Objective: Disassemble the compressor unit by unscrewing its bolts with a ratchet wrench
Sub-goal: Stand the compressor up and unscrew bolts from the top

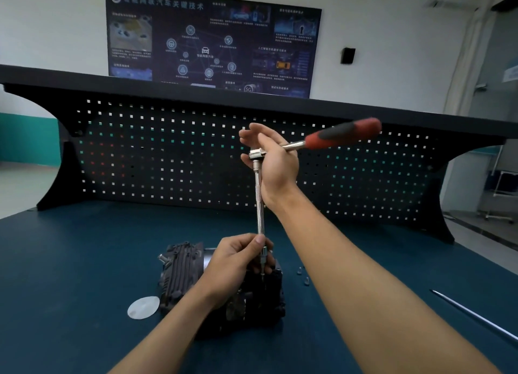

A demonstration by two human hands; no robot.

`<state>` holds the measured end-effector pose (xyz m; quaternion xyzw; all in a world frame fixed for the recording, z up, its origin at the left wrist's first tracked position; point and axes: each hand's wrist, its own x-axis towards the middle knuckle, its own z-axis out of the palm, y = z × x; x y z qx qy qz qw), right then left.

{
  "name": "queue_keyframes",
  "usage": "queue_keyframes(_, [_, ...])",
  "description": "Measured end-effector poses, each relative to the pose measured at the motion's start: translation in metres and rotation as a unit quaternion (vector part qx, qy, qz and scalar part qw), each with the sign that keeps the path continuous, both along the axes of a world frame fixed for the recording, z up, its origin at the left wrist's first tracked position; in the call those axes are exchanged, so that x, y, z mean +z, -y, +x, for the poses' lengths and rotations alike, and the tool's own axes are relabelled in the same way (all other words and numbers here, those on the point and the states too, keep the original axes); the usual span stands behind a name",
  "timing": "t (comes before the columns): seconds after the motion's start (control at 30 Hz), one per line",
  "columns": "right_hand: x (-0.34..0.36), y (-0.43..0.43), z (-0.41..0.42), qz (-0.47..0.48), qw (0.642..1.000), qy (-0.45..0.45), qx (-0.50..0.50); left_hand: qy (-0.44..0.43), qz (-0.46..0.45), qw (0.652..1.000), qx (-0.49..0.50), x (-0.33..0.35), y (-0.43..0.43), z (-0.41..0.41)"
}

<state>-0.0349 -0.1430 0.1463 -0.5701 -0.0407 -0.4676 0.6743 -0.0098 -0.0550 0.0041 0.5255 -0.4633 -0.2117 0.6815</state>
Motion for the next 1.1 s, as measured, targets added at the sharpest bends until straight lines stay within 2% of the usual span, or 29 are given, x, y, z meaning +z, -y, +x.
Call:
queue_keyframes(0.23, [-0.002,0.028,-0.012,0.167,0.975,0.008,0.147,-0.006,0.012,1.0,-0.028,-0.002,0.004,0.007])
queue_keyframes(0.4, [-0.01,0.044,-0.016,0.253,0.927,0.027,0.276,-0.008,0.015,0.999,-0.05,-0.003,0.004,0.009])
queue_keyframes(0.47, [-0.013,0.048,-0.016,0.269,0.917,0.025,0.295,-0.002,0.02,0.998,-0.051,-0.003,0.005,0.008])
queue_keyframes(0.53, [-0.015,0.051,-0.016,0.251,0.926,0.009,0.283,0.008,0.024,0.999,-0.041,-0.002,0.005,0.007])
queue_keyframes(0.77, [-0.015,0.048,-0.019,0.117,0.974,-0.05,0.189,0.026,0.015,1.0,-0.002,-0.002,0.002,0.003])
queue_keyframes(0.9, [-0.011,0.038,-0.019,-0.015,0.997,-0.08,0.015,0.011,0.007,1.0,0.01,-0.002,0.001,0.003])
queue_keyframes(1.0, [-0.01,0.029,-0.015,-0.114,0.983,-0.04,-0.14,0.019,0.002,0.999,0.027,-0.002,0.003,0.001])
queue_keyframes(1.1, [-0.013,0.021,-0.012,-0.262,0.918,-0.02,-0.298,0.005,-0.007,0.999,0.031,-0.002,0.002,0.0])
